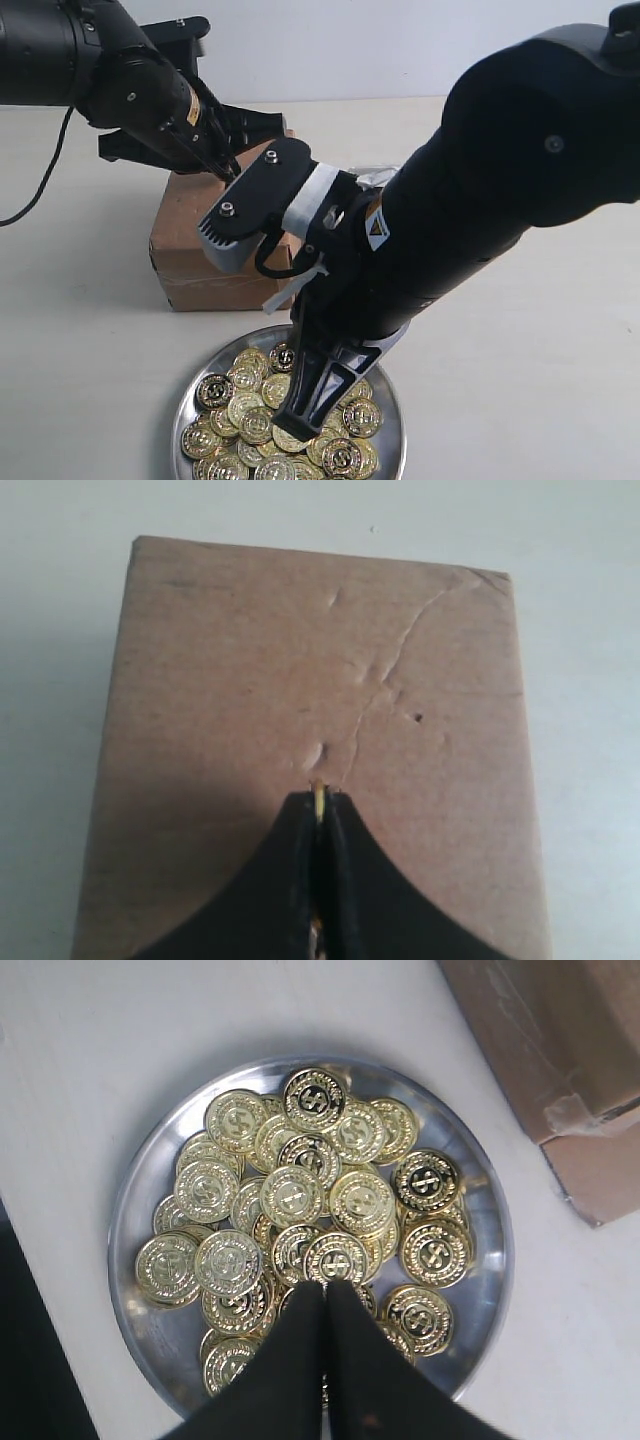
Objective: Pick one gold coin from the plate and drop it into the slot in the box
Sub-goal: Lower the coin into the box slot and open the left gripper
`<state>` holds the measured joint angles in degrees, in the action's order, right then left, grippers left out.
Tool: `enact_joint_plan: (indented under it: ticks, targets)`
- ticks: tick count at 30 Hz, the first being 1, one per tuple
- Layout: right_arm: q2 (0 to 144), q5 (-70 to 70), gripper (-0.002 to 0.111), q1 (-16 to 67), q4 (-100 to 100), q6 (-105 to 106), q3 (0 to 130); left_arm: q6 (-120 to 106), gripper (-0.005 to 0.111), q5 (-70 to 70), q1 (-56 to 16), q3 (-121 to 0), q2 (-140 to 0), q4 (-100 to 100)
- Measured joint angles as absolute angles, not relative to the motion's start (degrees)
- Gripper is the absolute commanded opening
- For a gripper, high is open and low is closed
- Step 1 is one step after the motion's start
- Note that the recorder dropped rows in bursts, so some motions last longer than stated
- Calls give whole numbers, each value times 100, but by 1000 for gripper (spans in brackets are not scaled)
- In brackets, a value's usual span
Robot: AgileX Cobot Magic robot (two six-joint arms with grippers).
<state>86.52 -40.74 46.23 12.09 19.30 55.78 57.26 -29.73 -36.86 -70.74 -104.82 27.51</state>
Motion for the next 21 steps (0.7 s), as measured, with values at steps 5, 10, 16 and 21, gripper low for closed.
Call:
enact_joint_plan:
  ticks: [5,10,16,21]
  targets:
    - [8652,-4074,0,4623,1209,1930,5578,5808,0,-2973,-3761,-7109,-10514,2885]
    - [8652,-4062,0,4623,1209,1930,5578,5844,0,-3028,-3775,-7116,-10641,2931]
    - [8652,-4062,0,4623,1209,1930,5578,5970,0,-3052,-3775,-7116,-10687,2965]
    - [8652,-4062,0,4623,1209,1930,5578,6018,0,-3056,-3775,-7116,-10714,3002]
